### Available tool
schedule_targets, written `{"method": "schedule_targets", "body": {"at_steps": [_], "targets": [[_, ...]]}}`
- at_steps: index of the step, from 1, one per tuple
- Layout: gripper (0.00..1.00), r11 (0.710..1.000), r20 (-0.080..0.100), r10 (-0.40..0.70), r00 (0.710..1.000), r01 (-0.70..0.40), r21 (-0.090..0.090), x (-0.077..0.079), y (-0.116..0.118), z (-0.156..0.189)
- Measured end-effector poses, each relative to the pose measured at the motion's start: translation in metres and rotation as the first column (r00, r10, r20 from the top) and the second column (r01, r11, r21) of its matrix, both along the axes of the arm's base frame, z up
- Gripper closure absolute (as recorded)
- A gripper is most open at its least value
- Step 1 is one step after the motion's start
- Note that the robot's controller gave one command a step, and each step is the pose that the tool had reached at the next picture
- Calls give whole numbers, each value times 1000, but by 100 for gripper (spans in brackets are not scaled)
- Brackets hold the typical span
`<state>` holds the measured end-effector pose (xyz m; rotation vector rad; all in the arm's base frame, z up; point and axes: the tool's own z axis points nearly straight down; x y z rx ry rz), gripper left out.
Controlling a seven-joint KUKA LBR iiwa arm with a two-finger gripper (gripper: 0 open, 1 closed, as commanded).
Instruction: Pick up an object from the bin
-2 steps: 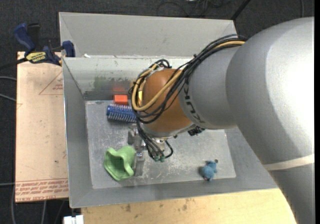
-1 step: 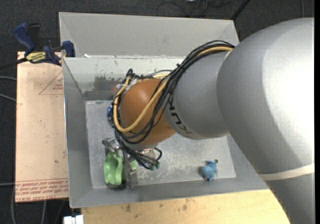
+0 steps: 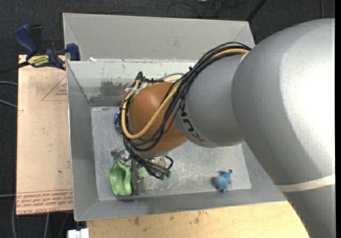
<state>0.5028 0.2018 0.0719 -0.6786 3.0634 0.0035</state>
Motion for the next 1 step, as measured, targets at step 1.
{"method": "schedule_targets", "body": {"at_steps": [1], "targets": [[100, 1000, 7, 17, 1000, -17, 2, -1, 8, 176]]}}
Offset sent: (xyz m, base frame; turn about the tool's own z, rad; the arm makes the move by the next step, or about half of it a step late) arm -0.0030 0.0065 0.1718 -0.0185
